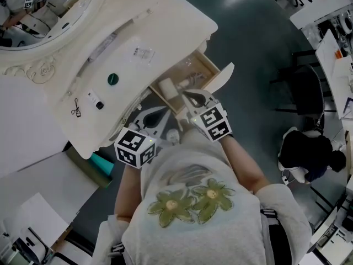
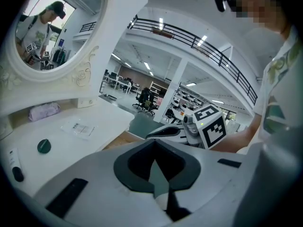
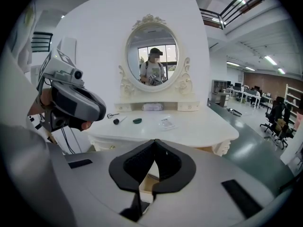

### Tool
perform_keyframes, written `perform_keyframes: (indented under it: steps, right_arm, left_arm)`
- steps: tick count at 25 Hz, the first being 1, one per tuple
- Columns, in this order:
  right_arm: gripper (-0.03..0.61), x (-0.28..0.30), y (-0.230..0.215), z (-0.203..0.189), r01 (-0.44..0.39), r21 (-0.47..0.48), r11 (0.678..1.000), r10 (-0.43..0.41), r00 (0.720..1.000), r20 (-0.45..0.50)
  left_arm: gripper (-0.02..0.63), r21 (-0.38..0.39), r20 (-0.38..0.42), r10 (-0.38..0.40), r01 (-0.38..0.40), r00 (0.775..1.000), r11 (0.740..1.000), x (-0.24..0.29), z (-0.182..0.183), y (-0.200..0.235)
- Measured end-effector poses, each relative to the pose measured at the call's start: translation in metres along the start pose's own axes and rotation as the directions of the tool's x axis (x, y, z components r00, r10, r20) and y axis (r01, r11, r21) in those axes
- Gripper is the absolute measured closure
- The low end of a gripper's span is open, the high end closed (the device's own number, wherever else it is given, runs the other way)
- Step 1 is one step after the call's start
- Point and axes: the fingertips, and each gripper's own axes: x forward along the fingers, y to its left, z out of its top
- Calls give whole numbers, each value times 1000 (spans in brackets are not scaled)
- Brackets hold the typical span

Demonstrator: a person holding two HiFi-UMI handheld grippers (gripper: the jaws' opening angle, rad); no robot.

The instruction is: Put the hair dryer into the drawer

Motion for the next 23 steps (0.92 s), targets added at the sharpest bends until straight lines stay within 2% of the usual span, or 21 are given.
perform_keyframes:
  steps: [23]
  right_arm:
    - [557,-38,27,-16,46,18,999,-47,999,27]
  left_arm:
    - [604,30,-18,-53,53,998,998,-13,-22,-30]
